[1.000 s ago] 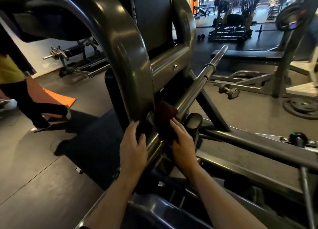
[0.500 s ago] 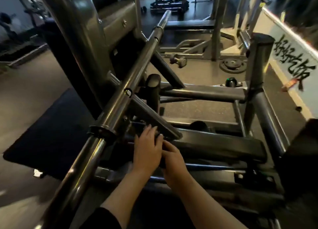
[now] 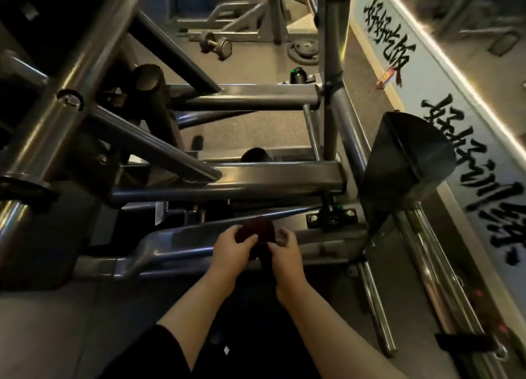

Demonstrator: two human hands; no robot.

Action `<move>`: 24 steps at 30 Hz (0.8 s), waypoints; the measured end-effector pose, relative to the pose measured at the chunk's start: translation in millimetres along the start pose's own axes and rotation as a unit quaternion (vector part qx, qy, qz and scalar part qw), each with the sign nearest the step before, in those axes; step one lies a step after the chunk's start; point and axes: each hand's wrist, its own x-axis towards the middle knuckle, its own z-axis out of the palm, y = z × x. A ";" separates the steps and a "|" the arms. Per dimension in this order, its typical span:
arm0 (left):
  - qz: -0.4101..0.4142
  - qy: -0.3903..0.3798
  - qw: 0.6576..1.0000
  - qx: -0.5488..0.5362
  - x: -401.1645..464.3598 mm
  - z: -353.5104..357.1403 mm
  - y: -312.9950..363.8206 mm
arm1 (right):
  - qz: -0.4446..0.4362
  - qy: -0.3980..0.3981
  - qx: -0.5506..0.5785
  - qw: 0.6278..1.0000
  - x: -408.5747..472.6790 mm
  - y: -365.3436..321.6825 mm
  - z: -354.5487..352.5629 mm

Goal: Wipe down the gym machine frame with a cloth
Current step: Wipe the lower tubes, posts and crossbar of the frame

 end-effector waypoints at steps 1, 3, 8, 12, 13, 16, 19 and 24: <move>0.004 0.010 1.000 0.005 -0.9 4.6 0.4 | -0.013 0.020 -0.012 1.000 1.8 -0.3 -6.3; 0.007 0.013 1.000 0.006 -2.8 17.5 2.3 | -0.043 0.044 -0.031 0.998 4.3 -2.3 -20.8; -0.044 -0.016 0.998 -0.044 -5.1 65.6 5.8 | -0.028 -0.016 -0.018 0.999 9.5 -11.5 -56.7; -0.095 -0.046 0.986 -0.130 -8.3 99.1 19.4 | -0.046 -0.007 -0.080 0.996 22.4 -18.1 -87.6; -0.098 -0.049 0.984 -0.143 -9.3 108.2 24.2 | -0.058 0.000 -0.097 0.994 25.0 -21.7 -95.7; -0.071 -0.060 0.983 -0.161 -13.4 124.6 37.0 | -0.138 0.044 -0.181 0.973 24.1 -38.8 -103.3; -0.030 -0.095 0.982 -0.158 -26.0 149.4 52.9 | -0.277 0.174 -0.242 0.913 5.3 -56.8 -119.0; 0.001 -0.192 0.970 -0.146 -55.7 200.5 74.5 | -0.403 0.341 -0.306 0.792 -22.7 -69.2 -154.5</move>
